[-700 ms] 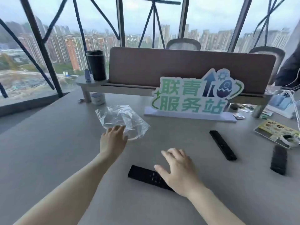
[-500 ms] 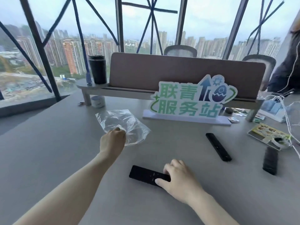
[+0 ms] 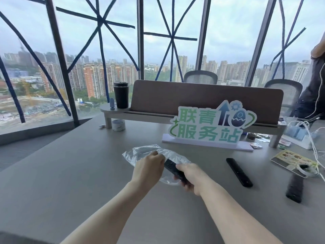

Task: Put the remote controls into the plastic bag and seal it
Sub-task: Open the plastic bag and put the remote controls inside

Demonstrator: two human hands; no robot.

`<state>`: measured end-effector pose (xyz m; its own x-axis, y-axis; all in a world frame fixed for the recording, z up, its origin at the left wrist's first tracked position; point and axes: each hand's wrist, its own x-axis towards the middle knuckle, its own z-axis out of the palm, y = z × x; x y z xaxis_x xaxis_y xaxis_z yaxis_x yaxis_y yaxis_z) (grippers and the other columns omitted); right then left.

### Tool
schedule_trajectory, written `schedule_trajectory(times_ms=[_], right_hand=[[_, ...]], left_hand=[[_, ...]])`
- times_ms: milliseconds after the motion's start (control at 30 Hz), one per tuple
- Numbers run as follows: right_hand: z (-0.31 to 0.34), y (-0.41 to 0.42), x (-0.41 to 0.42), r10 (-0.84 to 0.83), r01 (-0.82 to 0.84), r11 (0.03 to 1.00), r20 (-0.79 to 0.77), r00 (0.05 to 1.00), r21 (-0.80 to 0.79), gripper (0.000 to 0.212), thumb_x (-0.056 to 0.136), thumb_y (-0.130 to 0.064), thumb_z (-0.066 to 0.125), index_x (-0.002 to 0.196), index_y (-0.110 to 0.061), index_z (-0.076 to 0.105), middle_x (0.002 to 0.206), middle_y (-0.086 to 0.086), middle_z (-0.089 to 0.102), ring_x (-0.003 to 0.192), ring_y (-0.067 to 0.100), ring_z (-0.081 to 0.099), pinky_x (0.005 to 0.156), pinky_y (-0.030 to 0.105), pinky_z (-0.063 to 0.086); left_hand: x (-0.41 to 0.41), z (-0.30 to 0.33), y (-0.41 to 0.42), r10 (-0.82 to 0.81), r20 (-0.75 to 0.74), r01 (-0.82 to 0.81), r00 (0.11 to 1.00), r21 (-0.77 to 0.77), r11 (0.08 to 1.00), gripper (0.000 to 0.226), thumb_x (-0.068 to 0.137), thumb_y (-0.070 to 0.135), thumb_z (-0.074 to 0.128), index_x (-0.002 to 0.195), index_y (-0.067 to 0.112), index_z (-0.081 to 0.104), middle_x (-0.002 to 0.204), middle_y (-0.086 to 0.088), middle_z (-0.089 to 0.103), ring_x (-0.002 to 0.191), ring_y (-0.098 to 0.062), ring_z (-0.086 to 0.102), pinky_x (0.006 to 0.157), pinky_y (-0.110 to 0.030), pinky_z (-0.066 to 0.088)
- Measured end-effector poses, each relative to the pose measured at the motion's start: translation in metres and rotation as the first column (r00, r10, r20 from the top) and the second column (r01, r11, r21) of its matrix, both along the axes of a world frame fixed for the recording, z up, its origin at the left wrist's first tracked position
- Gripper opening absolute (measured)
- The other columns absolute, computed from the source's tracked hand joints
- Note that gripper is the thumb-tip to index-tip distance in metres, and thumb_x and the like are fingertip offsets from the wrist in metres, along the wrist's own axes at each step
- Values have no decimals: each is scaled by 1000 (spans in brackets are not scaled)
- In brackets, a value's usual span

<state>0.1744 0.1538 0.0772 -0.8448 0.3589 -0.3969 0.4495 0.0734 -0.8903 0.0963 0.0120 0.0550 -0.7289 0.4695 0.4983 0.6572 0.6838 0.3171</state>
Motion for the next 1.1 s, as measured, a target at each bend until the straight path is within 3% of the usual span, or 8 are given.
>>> schedule_trajectory(times_ms=[100,367,533,700,800,867,967,1100], right_hand=[[-14,-1,1,-39,24,992,-126,991,-122,17,99,-22,46,92,-19,61,93,11,64,48,20,56,40,23,39],[-42,114,57,-387,423,783,-175,905,456,24,88,-17,47,99,-19,68,94,4,72,65,26,61,59,30,46],[-67,193,55,-464,325,589,-20,886,740,43,94,-44,41,114,-8,55,117,15,60,104,35,60,84,43,50],[-90,213,37,-436,204,525,55,898,826,43,90,-47,53,106,-9,60,103,13,67,96,34,65,81,41,53],[-78,208,42,-348,212,730,86,934,650,32,88,-40,55,89,-9,58,76,10,60,63,28,58,58,30,44],[-60,201,58,-306,297,930,7,952,218,25,91,-32,55,80,-10,53,56,7,49,35,18,36,43,22,27],[-27,187,101,-214,194,957,-74,974,-216,23,94,-29,52,76,-15,49,45,-1,31,31,10,15,36,16,12],[-3,148,120,30,-32,967,-10,999,-253,33,94,-31,52,65,-18,46,46,-3,22,35,9,12,34,20,9]], left_hand=[[8,4,3,-13,37,11,999,62,998,22,93,23,47,82,14,64,85,-4,60,72,-33,59,59,-39,48],[16,-11,34,-27,119,16,992,94,995,22,91,22,44,101,23,64,108,2,64,90,-32,64,70,-40,51],[18,-8,58,28,199,-29,980,0,1000,40,94,25,41,133,33,46,124,-4,66,106,-31,62,77,-38,49],[18,-2,63,50,173,-34,984,-95,995,35,95,25,43,126,32,55,120,-6,69,105,-32,63,69,-34,38],[14,-2,63,61,160,-45,985,-101,994,19,92,22,42,93,20,61,92,-10,71,84,-38,61,63,-38,44],[13,-4,65,64,174,-51,983,-75,996,17,89,20,41,80,13,54,77,-9,67,74,-39,57,60,-39,45],[18,1,74,45,172,-40,984,-31,999,20,90,20,41,75,12,53,72,-9,64,71,-37,57,57,-37,43],[32,8,84,-9,154,9,988,3,1000,27,94,30,39,82,16,59,75,-7,66,67,-33,53,55,-35,42]])
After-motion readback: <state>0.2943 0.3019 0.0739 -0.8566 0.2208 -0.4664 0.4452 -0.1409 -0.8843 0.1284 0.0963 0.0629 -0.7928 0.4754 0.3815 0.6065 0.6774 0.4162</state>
